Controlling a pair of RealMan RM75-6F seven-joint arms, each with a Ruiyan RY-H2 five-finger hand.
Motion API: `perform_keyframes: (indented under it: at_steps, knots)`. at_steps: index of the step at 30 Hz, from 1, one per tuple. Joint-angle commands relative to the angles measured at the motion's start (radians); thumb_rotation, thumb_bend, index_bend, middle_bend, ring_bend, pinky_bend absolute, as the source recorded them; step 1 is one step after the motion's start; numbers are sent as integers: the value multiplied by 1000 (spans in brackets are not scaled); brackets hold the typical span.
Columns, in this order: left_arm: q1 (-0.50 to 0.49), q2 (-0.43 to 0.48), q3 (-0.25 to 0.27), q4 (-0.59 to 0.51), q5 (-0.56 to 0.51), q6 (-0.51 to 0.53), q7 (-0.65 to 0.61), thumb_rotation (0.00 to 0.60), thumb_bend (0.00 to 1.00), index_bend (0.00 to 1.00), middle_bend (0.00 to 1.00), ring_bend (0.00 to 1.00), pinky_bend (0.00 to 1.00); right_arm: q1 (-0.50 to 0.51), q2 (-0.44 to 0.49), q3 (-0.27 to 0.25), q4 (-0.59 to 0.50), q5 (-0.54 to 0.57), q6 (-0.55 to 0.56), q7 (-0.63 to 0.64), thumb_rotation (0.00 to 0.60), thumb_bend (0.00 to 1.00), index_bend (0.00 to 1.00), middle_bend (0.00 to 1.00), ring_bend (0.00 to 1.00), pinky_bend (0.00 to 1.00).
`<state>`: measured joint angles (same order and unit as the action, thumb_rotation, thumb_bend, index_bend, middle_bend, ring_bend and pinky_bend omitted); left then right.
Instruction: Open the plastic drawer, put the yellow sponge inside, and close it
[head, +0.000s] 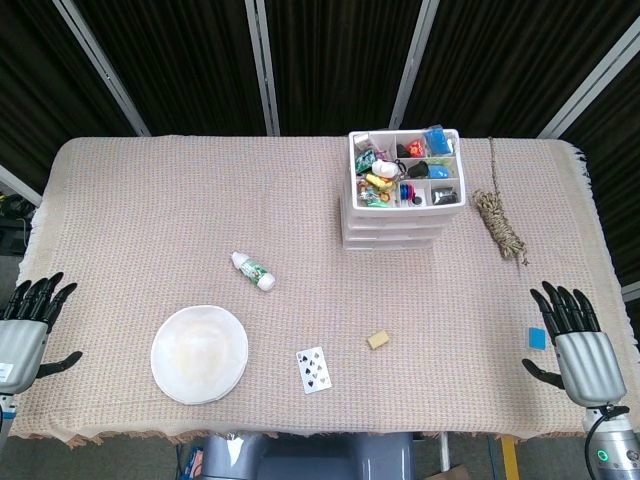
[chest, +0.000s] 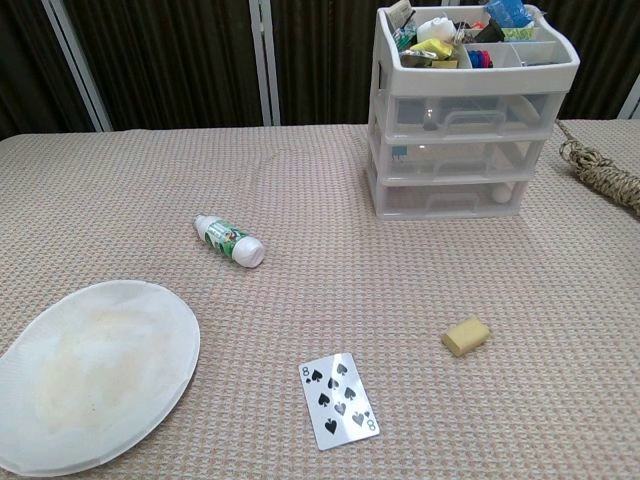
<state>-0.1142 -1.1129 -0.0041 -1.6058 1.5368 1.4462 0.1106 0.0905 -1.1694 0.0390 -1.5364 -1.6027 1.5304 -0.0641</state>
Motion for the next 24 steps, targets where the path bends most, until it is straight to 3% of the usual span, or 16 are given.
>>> perform_keyframes:
  at_steps: [1,9,11,12,14,16,20,24]
  knots:
    - [0,1,0,1,-1,1,-4,600,139,94,0,0,0,0,-1,0,-3,1,-1,-2,600,19,52,0,0,0]
    - [2,1,1,-5,7,9,-2,600,138,93,0,0,0,-3,1,6,-11,14,3,20,600,38,55,0,0,0]
    - [4,1,2,-5,8,12,0,600,137,93,0,0,0,-5,1,12,-21,19,10,41,600,54,63,62,34,48]
    - [5,0,2,-5,8,13,-1,600,138,94,0,0,0,-5,-1,21,-29,22,20,55,600,61,69,131,94,114]
    - [7,0,0,-4,9,20,-7,600,138,97,0,0,0,-3,-9,46,-55,33,43,75,600,72,88,344,327,349]
    - [8,-3,-1,-1,12,26,-12,600,139,98,0,0,0,4,-11,63,-90,47,41,86,600,78,101,492,483,490]
    - [9,-7,-3,6,16,32,-18,600,143,98,0,0,0,38,9,94,-241,137,-50,137,600,163,115,689,659,617]
    - [10,-11,-5,12,20,40,-17,600,142,99,0,0,0,85,42,130,-449,319,-218,269,600,323,119,758,731,668]
